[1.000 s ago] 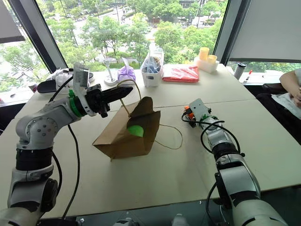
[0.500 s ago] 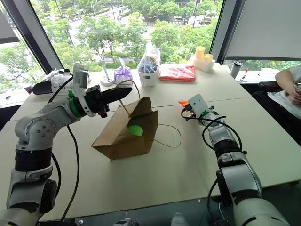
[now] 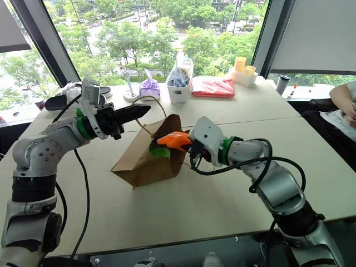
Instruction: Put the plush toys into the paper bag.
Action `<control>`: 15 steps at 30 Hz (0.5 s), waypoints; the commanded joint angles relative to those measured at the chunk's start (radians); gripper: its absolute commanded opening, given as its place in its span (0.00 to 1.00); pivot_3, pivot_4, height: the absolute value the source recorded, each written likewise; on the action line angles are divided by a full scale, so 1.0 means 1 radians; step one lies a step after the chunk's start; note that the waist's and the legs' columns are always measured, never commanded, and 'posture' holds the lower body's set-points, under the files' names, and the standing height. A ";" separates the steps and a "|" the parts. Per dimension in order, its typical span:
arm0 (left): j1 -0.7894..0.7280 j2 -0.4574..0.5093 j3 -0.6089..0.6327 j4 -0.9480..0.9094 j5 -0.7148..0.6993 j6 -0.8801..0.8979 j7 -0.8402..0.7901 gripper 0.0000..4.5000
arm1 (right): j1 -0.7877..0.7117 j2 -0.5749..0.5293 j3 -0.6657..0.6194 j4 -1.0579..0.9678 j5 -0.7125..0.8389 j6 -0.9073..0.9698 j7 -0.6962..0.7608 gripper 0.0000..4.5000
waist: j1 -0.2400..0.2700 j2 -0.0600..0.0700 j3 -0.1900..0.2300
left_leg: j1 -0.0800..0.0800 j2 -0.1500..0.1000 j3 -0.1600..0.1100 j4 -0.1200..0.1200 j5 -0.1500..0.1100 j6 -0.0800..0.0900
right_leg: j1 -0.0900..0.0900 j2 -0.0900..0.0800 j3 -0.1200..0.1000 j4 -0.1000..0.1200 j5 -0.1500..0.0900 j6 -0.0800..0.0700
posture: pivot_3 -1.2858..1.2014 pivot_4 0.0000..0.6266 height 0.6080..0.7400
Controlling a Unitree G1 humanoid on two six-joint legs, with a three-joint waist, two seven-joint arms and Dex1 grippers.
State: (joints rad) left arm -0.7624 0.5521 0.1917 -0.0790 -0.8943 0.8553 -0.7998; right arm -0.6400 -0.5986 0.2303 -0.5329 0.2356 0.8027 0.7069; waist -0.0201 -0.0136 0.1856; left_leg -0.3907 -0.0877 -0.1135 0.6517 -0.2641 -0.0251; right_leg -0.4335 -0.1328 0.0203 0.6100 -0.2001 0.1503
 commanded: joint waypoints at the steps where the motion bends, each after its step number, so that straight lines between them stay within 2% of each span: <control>1: -0.036 0.000 0.022 -0.016 -0.009 -0.018 0.006 0.00 | -0.073 0.043 0.078 0.047 -0.051 -0.060 -0.008 0.04 | 0.002 0.000 0.000 | 0.000 0.000 0.000 0.000 0.000 0.000 | 0.000 0.000 0.000 0.000 0.000 0.000 | 0.52 0.24 1.00; 7: -0.026 0.001 0.051 -0.048 -0.047 0.008 0.030 0.00 | -0.184 0.154 0.231 0.308 -0.164 -0.231 0.015 0.04 | 0.002 0.000 0.000 | 0.000 0.000 0.000 0.000 0.002 -0.004 | -0.001 0.000 0.000 0.001 0.000 0.000 | 0.52 0.24 1.00; 15: -0.021 0.004 0.089 -0.064 -0.105 0.035 0.080 0.00 | -0.270 0.284 0.253 0.611 -0.245 -0.440 0.022 0.04 | -0.001 0.000 0.000 | 0.000 0.000 -0.001 -0.002 0.004 -0.008 | -0.002 0.000 0.000 0.001 0.000 0.000 | 0.52 0.24 1.00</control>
State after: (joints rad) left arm -0.7731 0.5464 0.2488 -0.1028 -0.9723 0.8893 -0.7298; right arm -0.8705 -0.3416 0.4786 0.0418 0.0113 0.4281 0.7304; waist -0.0208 -0.0138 0.1855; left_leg -0.3909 -0.0877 -0.1142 0.6496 -0.2597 -0.0329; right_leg -0.4356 -0.1325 0.0200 0.6111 -0.1999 0.1501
